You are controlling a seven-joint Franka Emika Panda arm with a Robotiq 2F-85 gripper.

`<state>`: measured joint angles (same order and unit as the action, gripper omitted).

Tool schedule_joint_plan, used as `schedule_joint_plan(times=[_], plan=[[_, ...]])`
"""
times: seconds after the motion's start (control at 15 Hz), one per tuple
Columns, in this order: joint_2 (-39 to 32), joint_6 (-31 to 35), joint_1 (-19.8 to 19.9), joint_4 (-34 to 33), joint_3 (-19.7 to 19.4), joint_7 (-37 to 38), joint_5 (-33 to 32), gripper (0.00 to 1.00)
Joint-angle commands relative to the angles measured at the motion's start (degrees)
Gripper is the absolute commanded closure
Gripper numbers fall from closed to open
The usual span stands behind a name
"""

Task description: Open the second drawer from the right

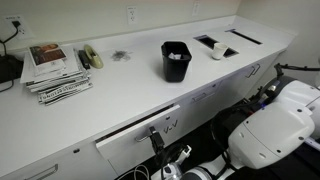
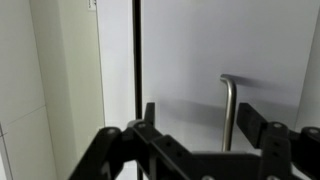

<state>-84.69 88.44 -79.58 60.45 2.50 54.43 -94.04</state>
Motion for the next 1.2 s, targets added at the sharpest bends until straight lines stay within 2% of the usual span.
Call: schedule_joint_plan(times=[0.0, 0.47, 0.53, 1.13], plan=[[0.0, -1.46, -0.1, -0.22, -0.35, 2.08, -0.02, 0.49], [-0.86, 0.33, -0.24, -0.34, -0.21, 4.08, 0.17, 0.97], [-0.94, 0.8, -0.21, -0.42, -0.24, 3.85, 0.15, 1.0], [-1.08, 3.76, -0.46, -2.11, 0.96, 1.87, -0.14, 0.98]])
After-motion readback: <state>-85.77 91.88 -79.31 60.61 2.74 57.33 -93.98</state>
